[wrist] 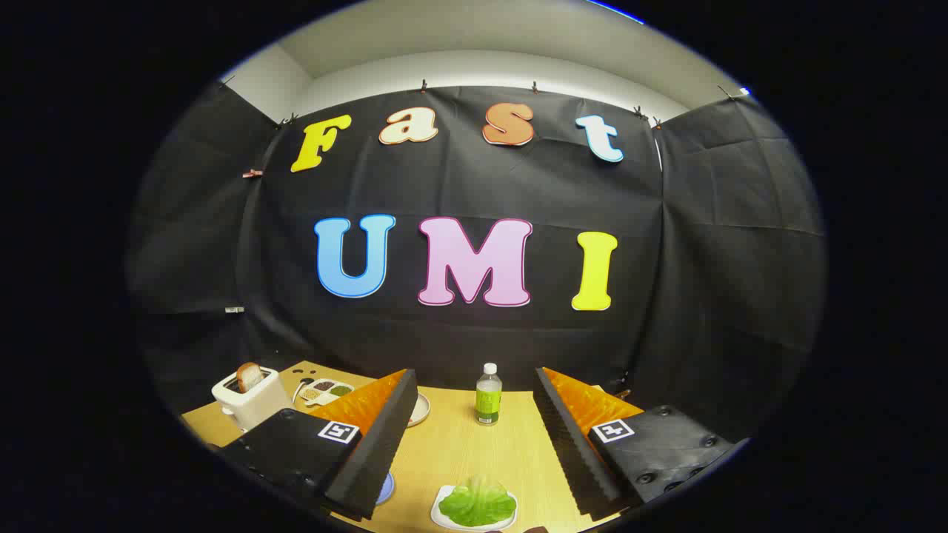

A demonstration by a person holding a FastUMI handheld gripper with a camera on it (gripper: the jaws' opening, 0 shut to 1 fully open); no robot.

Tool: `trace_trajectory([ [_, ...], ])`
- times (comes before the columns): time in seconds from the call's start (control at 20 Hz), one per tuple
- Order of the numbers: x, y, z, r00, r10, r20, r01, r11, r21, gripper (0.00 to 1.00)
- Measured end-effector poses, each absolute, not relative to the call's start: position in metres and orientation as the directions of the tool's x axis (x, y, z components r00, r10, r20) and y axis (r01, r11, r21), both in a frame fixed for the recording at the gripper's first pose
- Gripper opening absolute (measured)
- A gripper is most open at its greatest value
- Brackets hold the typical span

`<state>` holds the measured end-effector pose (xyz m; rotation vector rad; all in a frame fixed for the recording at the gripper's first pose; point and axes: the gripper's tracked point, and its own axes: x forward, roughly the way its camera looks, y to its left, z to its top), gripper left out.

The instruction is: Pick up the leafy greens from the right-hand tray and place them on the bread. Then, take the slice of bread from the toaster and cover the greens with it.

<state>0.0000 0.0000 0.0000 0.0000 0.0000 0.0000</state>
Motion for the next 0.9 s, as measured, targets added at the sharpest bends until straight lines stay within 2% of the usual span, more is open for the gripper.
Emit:
trace_trajectory([
  [0.6, -0.002, -0.005, -0.017, 0.999, -0.018, -0.028, 0.019, 1.000, 0.025, 0.98],
  [0.9, -0.004, 0.015, -0.026, 0.998, 0.034, -0.054, -0.033, 0.999, 0.010, 0.98],
])
